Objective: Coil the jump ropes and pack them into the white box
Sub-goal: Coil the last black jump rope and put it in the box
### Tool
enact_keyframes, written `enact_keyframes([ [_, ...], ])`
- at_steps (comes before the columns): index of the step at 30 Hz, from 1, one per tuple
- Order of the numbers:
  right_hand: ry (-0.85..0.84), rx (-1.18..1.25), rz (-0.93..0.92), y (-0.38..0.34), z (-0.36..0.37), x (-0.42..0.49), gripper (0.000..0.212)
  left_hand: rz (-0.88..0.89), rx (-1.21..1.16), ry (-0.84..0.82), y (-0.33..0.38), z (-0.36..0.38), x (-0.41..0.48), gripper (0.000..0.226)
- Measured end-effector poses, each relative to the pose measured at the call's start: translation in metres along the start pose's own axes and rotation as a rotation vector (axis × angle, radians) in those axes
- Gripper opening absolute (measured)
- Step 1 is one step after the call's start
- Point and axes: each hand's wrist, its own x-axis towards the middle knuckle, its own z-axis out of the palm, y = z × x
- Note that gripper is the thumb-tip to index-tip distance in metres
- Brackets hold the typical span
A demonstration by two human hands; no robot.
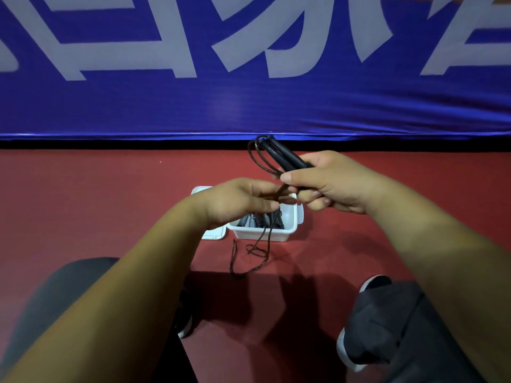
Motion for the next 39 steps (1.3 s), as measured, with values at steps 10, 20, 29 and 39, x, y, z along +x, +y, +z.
enact_keyframes([
  [10,-0.142,0.095,0.085,-0.004,-0.001,-0.008,0.01,-0.003,0.386,0.288,0.012,-0.004,-0.003,0.009],
  [20,-0.441,0.068,0.236,-0.002,0.002,-0.011,0.031,0.054,0.489,0.326,0.02,-0.019,-0.014,0.029],
  [29,-0.488,-0.304,0.516,0.021,0.022,-0.003,0.01,0.083,0.453,0.264,0.033,-0.013,-0.018,0.02],
  [39,0.073,-0.351,0.231,0.045,0.015,0.028,0.012,-0.04,0.494,0.291,0.039,0.001,-0.02,0.036],
])
